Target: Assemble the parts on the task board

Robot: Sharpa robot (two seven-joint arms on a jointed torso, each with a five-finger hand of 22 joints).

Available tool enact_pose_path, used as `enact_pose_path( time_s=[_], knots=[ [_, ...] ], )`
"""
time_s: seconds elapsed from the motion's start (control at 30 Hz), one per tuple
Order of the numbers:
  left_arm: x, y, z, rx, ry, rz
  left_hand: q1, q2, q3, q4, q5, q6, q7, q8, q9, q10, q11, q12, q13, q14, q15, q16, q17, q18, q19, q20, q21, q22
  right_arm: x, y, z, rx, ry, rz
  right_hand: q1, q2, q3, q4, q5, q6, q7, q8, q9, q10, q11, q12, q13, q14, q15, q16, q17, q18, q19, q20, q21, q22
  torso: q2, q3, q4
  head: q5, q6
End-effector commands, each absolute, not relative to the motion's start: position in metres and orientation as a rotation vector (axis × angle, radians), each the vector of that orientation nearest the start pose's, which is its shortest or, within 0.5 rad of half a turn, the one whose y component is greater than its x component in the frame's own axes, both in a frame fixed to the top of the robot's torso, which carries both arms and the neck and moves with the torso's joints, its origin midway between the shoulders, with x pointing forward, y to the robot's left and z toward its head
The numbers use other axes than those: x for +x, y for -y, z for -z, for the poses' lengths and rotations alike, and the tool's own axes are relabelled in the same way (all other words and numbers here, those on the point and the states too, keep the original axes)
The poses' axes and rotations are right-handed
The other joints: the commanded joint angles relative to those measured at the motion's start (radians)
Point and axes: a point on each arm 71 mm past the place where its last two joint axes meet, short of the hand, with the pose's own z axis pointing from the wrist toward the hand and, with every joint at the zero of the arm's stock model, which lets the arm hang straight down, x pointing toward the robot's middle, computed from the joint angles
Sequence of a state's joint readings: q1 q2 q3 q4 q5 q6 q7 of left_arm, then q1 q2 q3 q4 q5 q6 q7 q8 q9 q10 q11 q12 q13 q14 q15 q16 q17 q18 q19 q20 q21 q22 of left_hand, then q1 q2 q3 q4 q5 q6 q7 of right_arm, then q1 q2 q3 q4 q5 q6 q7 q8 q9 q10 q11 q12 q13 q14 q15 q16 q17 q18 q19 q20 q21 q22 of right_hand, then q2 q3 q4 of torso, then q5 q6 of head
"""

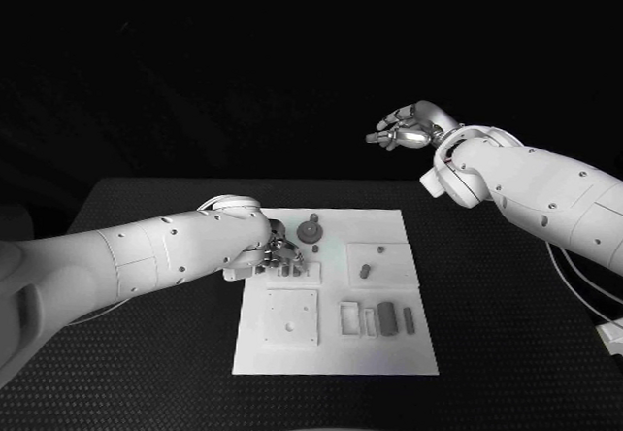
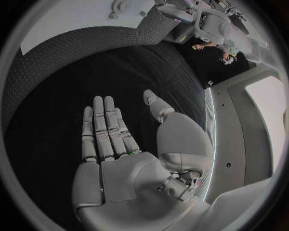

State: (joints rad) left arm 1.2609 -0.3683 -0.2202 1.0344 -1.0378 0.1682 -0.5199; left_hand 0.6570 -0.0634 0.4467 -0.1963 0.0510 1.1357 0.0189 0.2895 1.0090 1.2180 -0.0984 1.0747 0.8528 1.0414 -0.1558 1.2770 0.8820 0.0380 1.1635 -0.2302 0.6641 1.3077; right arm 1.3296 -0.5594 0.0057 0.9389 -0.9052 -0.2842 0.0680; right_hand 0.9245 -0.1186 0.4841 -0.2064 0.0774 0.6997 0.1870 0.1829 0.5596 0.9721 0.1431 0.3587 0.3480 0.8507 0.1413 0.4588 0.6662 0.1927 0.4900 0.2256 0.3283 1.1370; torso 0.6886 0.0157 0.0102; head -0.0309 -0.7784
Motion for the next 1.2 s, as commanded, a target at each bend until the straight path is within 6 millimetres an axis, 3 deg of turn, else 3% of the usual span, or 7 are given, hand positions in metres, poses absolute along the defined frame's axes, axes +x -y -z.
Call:
enact_pose_path(
  time_s=[0.03, 0.13, 0.43, 0.73, 0.97, 1.13, 1.2],
  knots=[
    [0.533, -0.115, 0.27, -0.06, -2.385, 0.265, -0.024, -0.012, -0.021, -0.002, -0.003, 0.002, -0.001, -0.007, 0.001, -0.003, 0.006, 0.004, 0.001, -0.006, -0.002, 0.002, 0.001, 0.006, -0.006, -0.019, -0.006, 0.02, 0.604, 0.234, 0.128, 0.376, -1.547, -0.789, 0.013, 0.0, -0.008, -0.001, 0.002, -0.01, 0.058, 0.006, -0.002, -0.009, 0.003, -0.006, -0.003, -0.008, 0.008, -0.012, 0.004, -0.017, -0.022, 0.004, -0.016, 0.002, 0.0, -0.0008, 0.0006, 0.0, 0.002],
    [0.533, -0.116, 0.27, -0.062, -2.381, 0.272, -0.061, -0.012, -0.077, -0.036, -0.003, 0.001, -0.006, -0.011, 0.005, -0.007, 0.002, 0.004, 0.003, -0.011, -0.006, 0.003, 0.002, 0.014, -0.011, -0.025, -0.012, 0.018, 0.604, 0.235, 0.129, 0.378, -1.548, -0.79, 0.016, 0.0, -0.01, 0.001, 0.002, -0.014, 0.06, 0.008, -0.004, -0.017, 0.007, -0.01, -0.009, -0.025, 0.016, -0.032, 0.004, -0.029, -0.053, 0.006, -0.036, 0.007, 0.0, -0.0007, 0.0004, 0.0, 0.002],
    [0.535, -0.125, 0.261, -0.113, -2.343, 0.322, -0.08, -0.022, -0.091, -0.042, -0.002, 0.001, -0.006, -0.014, 0.006, -0.008, 0.002, 0.002, 0.002, -0.012, -0.007, 0.002, 0.001, 0.014, -0.011, -0.024, -0.016, 0.017, 0.604, 0.238, 0.13, 0.386, -1.55, -0.791, 0.022, 0.001, -0.011, 0.006, 0.002, -0.022, 0.062, 0.012, -0.007, -0.041, 0.018, -0.029, -0.033, -0.073, 0.041, -0.085, -0.016, -0.043, -0.081, 0.005, -0.055, 0.028, -0.001, -0.001, 0.0015, 0.001, 0.007],
    [0.544, -0.14, 0.224, -0.066, -2.398, 0.352, -0.025, 0.064, -0.047, -0.07, -0.002, -0.051, 0.018, -0.053, -0.006, -0.034, 0.025, -0.021, -0.009, -0.037, 0.007, -0.017, -0.009, 0.004, -0.031, -0.012, -0.036, 0.014, 0.605, 0.247, 0.131, 0.4, -1.544, -0.774, 0.024, 0.004, -0.011, 0.007, 0.002, -0.023, 0.063, 0.016, -0.007, -0.046, 0.024, -0.041, -0.055, -0.094, 0.054, -0.112, -0.034, -0.048, -0.087, 0.004, -0.062, 0.042, -0.001, -0.0006, 0.0021, 0.004, 0.031],
    [0.564, -0.167, 0.19, -0.119, -2.284, 0.275, -0.004, 0.09, -0.016, -0.063, 0.002, -0.126, 0.051, -0.114, -0.047, -0.022, 0.055, -0.021, -0.014, -0.026, 0.013, -0.016, -0.014, 0.005, -0.018, -0.008, -0.041, 0.014, 0.605, 0.25, 0.133, 0.406, -1.544, -0.767, 0.025, 0.003, -0.01, 0.007, 0.002, -0.024, 0.063, 0.017, -0.008, -0.044, 0.024, -0.043, -0.061, -0.1, 0.058, -0.119, -0.04, -0.047, -0.083, 0.002, -0.063, 0.047, 0.0, 0.0002, 0.002, 0.006, 0.043],
    [0.577, -0.176, 0.187, -0.073, -2.226, 0.181, 0.003, 0.104, -0.007, -0.058, 0.006, -0.131, 0.055, -0.121, -0.058, -0.014, 0.059, -0.02, -0.017, -0.018, 0.016, -0.017, -0.018, 0.006, -0.011, -0.006, -0.042, 0.014, 0.604, 0.247, 0.134, 0.409, -1.546, -0.776, 0.026, 0.003, -0.01, 0.008, 0.002, -0.026, 0.063, 0.018, -0.009, -0.043, 0.024, -0.045, -0.067, -0.108, 0.062, -0.127, -0.046, -0.047, -0.081, 0.002, -0.066, 0.05, 0.002, 0.0002, -0.0014, 0.014, 0.053],
    [0.579, -0.174, 0.188, -0.069, -2.217, 0.172, 0.001, 0.092, -0.01, -0.06, 0.001, -0.129, 0.055, -0.121, -0.061, -0.013, 0.059, -0.02, -0.018, -0.016, 0.017, -0.018, -0.02, 0.006, -0.009, -0.005, -0.043, 0.015, 0.604, 0.247, 0.135, 0.414, -1.546, -0.779, 0.025, 0.004, -0.01, 0.009, 0.002, -0.027, 0.064, 0.019, -0.009, -0.042, 0.025, -0.046, -0.071, -0.097, 0.059, -0.123, -0.046, -0.046, -0.077, 0.001, -0.066, 0.053, 0.004, -0.0017, -0.0018, 0.015, 0.056]
  ],
)
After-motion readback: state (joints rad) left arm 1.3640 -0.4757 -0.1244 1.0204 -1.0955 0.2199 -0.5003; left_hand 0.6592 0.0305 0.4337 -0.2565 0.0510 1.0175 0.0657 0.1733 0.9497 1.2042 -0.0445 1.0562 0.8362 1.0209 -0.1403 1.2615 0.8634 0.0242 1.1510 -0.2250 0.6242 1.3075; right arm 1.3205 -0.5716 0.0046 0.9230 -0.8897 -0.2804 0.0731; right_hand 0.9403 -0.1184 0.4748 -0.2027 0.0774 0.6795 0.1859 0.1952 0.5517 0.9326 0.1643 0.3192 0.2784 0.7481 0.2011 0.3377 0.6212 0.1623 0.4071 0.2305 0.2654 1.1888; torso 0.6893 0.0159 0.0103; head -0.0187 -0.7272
